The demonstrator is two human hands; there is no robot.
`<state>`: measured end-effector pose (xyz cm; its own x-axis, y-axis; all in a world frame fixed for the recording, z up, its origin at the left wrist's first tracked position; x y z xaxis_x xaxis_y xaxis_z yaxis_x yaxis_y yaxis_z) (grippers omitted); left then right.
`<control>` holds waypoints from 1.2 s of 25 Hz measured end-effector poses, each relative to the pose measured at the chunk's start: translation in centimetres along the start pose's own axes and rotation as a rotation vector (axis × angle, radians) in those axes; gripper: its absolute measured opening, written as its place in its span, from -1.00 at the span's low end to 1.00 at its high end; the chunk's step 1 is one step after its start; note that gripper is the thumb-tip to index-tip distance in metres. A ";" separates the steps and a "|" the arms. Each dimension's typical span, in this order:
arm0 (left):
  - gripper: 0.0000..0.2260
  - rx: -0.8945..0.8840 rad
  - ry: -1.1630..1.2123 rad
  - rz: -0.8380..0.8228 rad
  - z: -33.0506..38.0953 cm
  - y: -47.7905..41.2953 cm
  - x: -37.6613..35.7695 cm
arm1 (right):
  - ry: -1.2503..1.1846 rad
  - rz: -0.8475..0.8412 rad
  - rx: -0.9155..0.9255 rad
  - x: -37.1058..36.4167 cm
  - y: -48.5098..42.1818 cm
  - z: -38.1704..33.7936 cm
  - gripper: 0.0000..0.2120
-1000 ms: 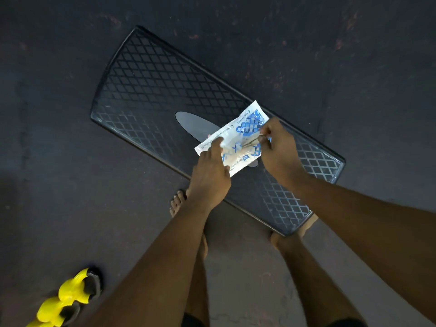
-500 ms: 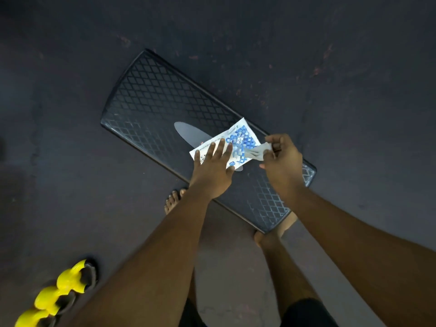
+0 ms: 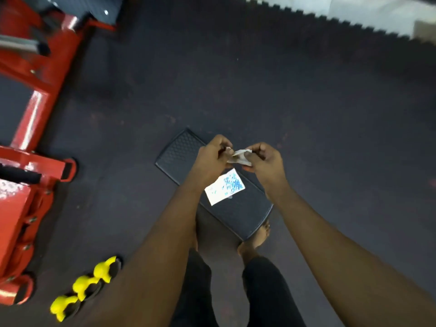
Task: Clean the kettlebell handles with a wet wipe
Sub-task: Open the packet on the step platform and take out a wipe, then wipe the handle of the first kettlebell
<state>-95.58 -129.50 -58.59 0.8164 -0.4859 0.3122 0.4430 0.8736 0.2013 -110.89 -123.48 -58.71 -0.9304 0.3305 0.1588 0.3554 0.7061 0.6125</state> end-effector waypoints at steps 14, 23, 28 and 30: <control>-0.78 -0.334 -0.115 0.111 19.9 7.2 13.3 | -0.144 0.025 0.181 -2.5 15.5 -18.2 -0.75; -0.82 -0.154 -0.256 0.507 19.4 20.4 16.4 | 0.345 -0.436 0.355 -8.3 19.7 -17.5 -0.85; -0.73 -0.030 -0.278 0.712 16.3 30.9 21.2 | 0.484 -0.785 0.352 -17.3 26.0 -15.6 -0.80; -0.70 0.029 -0.286 0.803 14.6 35.7 23.9 | 0.563 -0.878 0.401 -22.3 28.9 -14.5 -0.80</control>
<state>-65.65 -110.34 -30.34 0.7524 0.2890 0.5919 -0.2429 0.9570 -0.1585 -81.20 -119.52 -33.35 -0.7452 -0.6409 0.1842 -0.5361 0.7401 0.4060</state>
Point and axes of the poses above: each hand's wrist, its own y-axis away from the middle knuckle, its own x-axis out of the back of the hand, z = x × y, the point moved 2 cm from there along -y, towards the middle knuckle, and after that the axes turned 10 degrees about -x, right-handed, at the moved point
